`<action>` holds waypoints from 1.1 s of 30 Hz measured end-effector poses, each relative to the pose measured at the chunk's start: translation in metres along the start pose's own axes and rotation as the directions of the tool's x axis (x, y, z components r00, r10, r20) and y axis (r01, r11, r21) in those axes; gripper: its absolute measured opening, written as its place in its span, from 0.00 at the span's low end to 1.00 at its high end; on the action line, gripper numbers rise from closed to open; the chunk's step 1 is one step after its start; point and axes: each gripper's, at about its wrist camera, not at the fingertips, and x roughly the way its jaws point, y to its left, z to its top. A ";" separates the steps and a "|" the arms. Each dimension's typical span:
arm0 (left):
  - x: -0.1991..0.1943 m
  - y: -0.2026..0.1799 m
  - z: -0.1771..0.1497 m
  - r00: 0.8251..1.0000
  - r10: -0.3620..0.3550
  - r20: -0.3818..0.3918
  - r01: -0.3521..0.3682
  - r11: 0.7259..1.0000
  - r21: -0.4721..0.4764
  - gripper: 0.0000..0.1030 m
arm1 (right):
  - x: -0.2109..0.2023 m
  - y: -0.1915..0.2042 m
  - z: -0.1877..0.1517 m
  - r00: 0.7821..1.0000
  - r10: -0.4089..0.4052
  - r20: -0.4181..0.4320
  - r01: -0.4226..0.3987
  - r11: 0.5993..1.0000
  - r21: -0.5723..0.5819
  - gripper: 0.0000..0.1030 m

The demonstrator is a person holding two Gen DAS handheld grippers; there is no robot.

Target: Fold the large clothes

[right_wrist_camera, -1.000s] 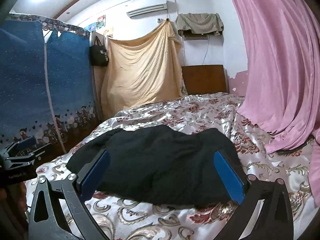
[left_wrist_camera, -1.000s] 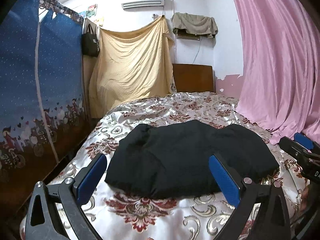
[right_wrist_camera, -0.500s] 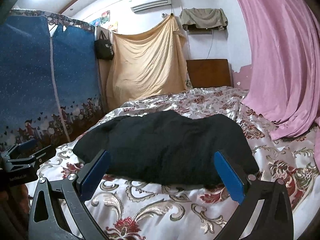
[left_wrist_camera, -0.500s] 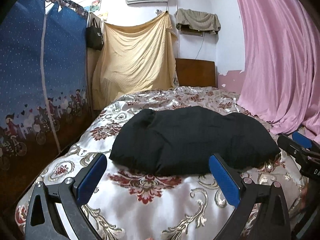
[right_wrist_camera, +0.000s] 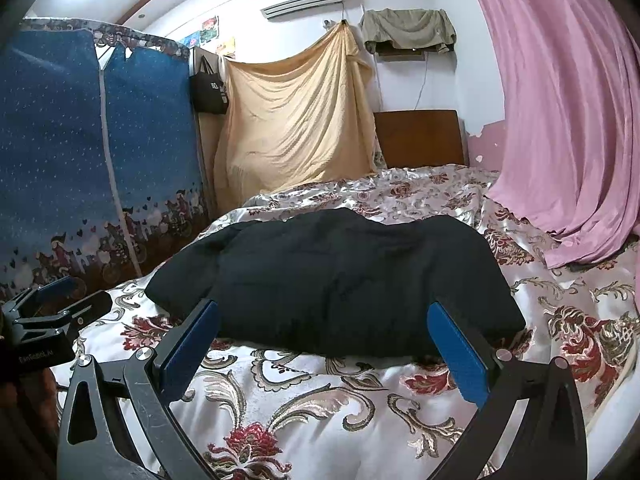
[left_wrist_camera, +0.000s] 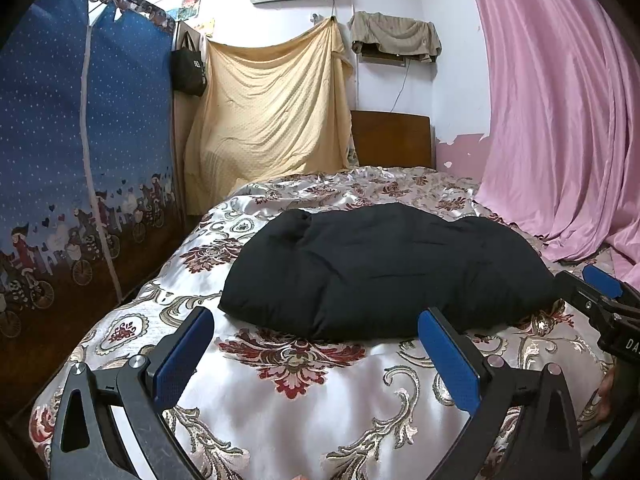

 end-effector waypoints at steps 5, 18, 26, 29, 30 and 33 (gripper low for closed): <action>0.000 0.000 0.000 1.000 0.002 0.000 -0.002 1.000 0.001 1.00 | -0.001 0.002 -0.001 1.000 -0.003 0.004 0.003 1.000 0.007 0.99; -0.003 0.004 -0.002 1.000 0.007 0.006 -0.007 1.000 0.000 1.00 | -0.002 0.003 -0.002 1.000 0.003 0.005 -0.003 1.000 0.008 0.99; -0.003 0.003 -0.002 1.000 0.007 0.006 -0.007 1.000 0.000 1.00 | -0.002 0.005 -0.002 1.000 0.001 0.005 -0.001 1.000 0.008 0.99; -0.003 0.003 -0.002 1.000 0.006 0.006 -0.006 1.000 0.000 1.00 | -0.002 0.005 -0.002 1.000 0.000 0.007 0.000 1.000 0.007 0.99; -0.004 0.004 -0.002 1.000 0.007 0.007 -0.007 1.000 0.001 1.00 | -0.002 0.004 -0.002 1.000 0.001 0.006 -0.001 1.000 0.007 0.99; -0.003 0.003 -0.002 1.000 0.007 0.007 -0.007 1.000 0.000 1.00 | -0.002 0.005 -0.002 1.000 0.001 0.006 -0.001 1.000 0.007 0.99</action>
